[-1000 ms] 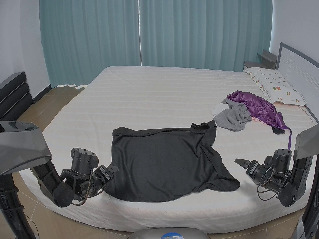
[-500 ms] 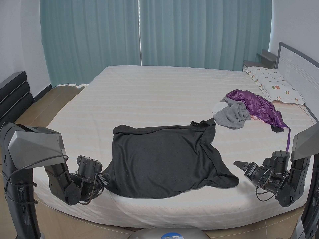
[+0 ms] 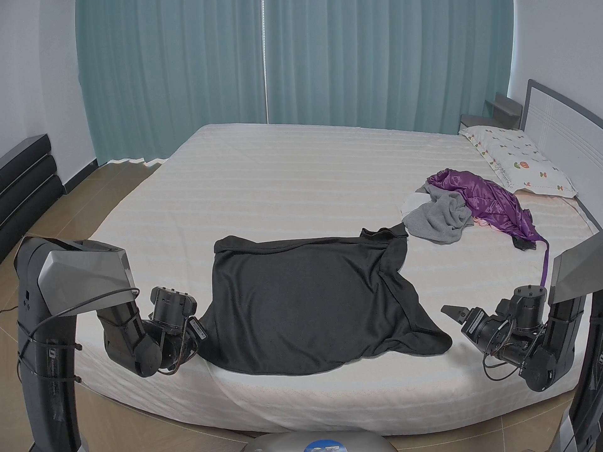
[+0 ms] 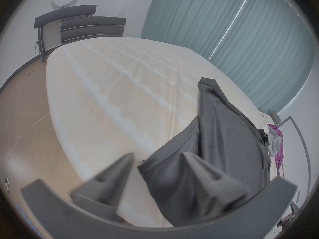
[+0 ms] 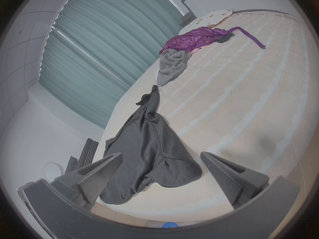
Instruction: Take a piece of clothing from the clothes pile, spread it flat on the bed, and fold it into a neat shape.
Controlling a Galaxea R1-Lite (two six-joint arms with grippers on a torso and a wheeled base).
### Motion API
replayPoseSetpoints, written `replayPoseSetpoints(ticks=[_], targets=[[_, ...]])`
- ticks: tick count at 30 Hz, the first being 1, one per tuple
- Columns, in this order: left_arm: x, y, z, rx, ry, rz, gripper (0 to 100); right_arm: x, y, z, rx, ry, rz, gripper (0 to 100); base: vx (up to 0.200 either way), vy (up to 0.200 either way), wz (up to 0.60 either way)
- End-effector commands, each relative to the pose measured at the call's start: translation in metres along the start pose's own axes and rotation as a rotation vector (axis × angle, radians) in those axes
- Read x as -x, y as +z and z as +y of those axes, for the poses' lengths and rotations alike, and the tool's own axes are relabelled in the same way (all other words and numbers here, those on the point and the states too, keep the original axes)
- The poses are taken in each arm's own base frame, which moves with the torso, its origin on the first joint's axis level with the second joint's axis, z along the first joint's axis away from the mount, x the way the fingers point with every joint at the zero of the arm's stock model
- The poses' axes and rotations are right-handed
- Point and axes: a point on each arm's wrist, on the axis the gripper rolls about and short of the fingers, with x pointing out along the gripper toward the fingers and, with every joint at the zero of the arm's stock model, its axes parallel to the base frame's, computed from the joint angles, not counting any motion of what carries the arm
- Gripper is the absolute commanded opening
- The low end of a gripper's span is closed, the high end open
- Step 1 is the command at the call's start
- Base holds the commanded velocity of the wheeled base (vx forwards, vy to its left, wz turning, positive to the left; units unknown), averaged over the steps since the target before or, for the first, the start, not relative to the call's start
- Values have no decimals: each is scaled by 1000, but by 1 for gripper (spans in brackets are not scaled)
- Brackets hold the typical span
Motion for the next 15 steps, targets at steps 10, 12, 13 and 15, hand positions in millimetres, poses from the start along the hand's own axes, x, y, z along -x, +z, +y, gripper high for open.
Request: replayPoseSetpoints(ticks=[10, 12, 13, 15], targets=[[27, -1, 18, -19, 59, 6, 0, 0, 0, -2, -1, -5, -4, 100, 0, 0, 0], [35, 0, 21, -49, 73, -4, 0, 0, 0, -3, -2, -6, -4, 100, 0, 0, 0], [39, 0, 22, -66, 82, -9, 0, 0, 0, -3, -3, -7, -5, 100, 0, 0, 0], [42, 0, 24, -80, 88, -15, 0, 0, 0, -3, -3, -10, -2, 100, 0, 0, 0]])
